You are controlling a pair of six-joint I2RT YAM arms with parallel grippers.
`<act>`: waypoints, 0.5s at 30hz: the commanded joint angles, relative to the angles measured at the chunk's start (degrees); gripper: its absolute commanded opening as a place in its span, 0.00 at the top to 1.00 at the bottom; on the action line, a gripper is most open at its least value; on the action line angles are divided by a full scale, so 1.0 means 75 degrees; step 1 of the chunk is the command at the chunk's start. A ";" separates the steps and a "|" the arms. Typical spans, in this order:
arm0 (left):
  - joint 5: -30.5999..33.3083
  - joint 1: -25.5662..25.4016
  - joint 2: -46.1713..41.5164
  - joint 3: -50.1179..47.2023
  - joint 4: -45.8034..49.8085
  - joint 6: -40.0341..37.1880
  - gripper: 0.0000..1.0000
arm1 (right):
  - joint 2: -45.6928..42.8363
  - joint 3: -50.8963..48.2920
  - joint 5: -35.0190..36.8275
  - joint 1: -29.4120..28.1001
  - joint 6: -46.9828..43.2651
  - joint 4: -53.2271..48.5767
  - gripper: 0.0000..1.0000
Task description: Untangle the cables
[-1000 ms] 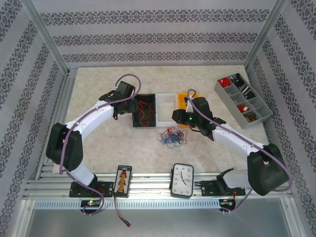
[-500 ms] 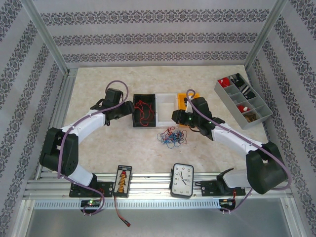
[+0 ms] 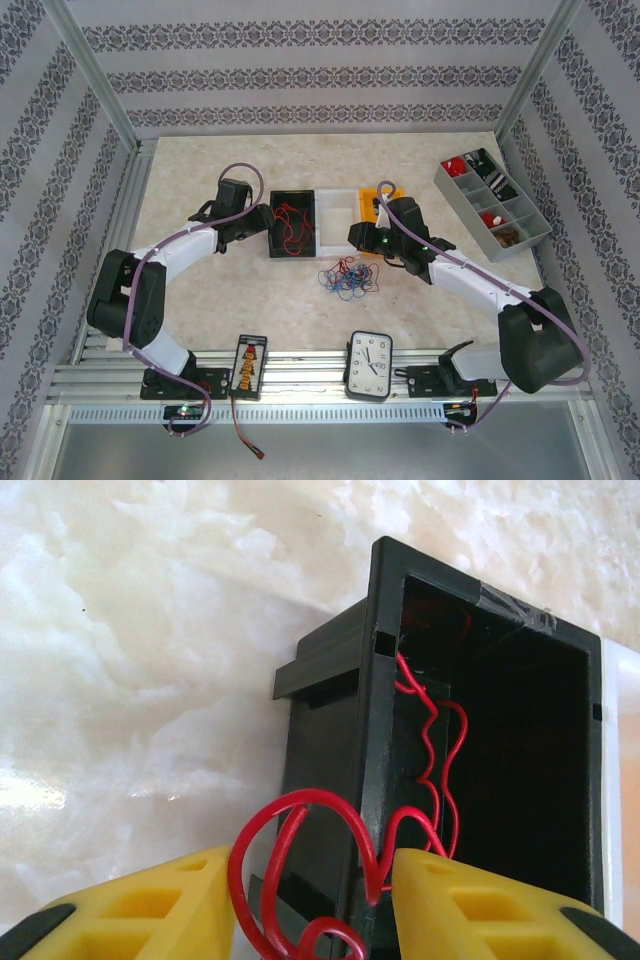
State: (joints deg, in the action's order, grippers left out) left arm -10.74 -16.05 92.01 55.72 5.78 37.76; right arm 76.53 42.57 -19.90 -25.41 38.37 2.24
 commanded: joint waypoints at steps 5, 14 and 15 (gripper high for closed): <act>-0.0065 0.0059 0.0005 -0.0079 -0.0220 -0.0067 0.77 | -0.0119 0.0084 0.0110 -0.0087 -0.0229 -0.0111 0.83; -0.0196 0.0000 -0.0383 0.0085 -0.0403 -0.0265 1.00 | -0.0078 0.0102 0.0098 -0.0071 -0.0241 -0.0101 0.83; -0.0197 -0.0026 -0.0445 0.0092 -0.0498 -0.0271 1.00 | -0.0068 0.0102 0.0099 -0.0071 -0.0232 -0.0100 0.83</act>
State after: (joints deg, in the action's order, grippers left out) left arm -11.62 -16.05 91.48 55.72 4.93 37.10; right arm 76.53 42.57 -19.90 -25.39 37.50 1.63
